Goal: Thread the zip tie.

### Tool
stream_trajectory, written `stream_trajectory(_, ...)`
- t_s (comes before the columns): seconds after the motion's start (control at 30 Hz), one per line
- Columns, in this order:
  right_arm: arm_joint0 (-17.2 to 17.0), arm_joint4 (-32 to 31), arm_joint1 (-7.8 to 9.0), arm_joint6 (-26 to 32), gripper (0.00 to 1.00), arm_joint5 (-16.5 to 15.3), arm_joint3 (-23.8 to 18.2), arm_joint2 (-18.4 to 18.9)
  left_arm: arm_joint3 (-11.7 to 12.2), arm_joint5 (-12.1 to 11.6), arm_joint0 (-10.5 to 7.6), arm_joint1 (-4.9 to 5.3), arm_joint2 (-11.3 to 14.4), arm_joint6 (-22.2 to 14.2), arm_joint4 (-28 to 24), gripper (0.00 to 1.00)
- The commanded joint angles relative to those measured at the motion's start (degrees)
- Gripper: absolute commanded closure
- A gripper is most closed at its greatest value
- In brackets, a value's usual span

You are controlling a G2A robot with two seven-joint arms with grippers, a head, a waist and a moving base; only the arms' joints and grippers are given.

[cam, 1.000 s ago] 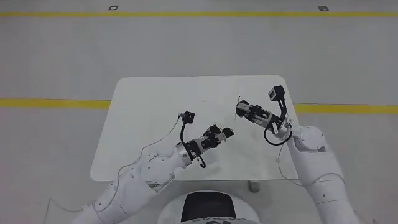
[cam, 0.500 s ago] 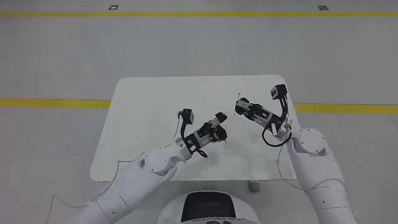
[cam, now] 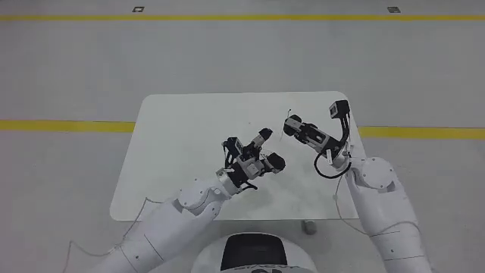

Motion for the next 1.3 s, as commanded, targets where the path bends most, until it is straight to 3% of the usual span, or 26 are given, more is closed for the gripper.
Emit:
stream_trajectory(0.0,-0.44,-0.33,-0.14,-0.93,1.0,0.0,-1.09,0.18,0.35,1.11,0.05,-0.41,-0.15,0.53,-4.36,0.0)
stream_trajectory(0.1,-0.88,-0.52,-0.27,-0.79,1.0,0.0,-1.81,0.33,0.87,0.92,-0.2,-0.84,-0.4,-0.46,-7.14,0.0)
stream_trajectory(0.33,-0.88,-0.52,-0.27,-0.79,1.0,0.0,-1.81,0.33,0.87,0.92,-0.2,-0.84,-0.4,-0.46,-7.14,0.0)
stream_trajectory(0.43,-1.17,-1.51,-0.25,-2.43,1.0,0.0,-2.35,-0.31,0.29,1.14,0.09,-1.03,-0.6,1.03,-7.16,0.0)
stream_trajectory(0.63,-1.76,-3.74,-0.19,-6.36,1.0,0.0,-3.44,-0.93,-1.04,-0.02,0.6,-2.18,-1.35,5.19,-14.37,0.0)
stream_trajectory(0.73,-2.0,-4.16,-0.16,-6.91,1.0,0.0,-3.89,-1.0,-0.64,-1.63,0.43,-2.44,-1.68,5.58,-13.41,0.0)
stream_trajectory(1.0,-2.06,-4.82,-0.15,-8.09,1.0,0.26,-4.52,-1.35,-0.86,-1.11,0.46,-2.59,-1.69,5.98,-12.32,0.0)
stream_trajectory(1.27,-2.18,-6.38,-0.16,-11.73,1.0,0.0,-5.11,-2.74,-1.27,-3.1,0.42,-3.63,-1.1,7.42,-11.78,0.0)
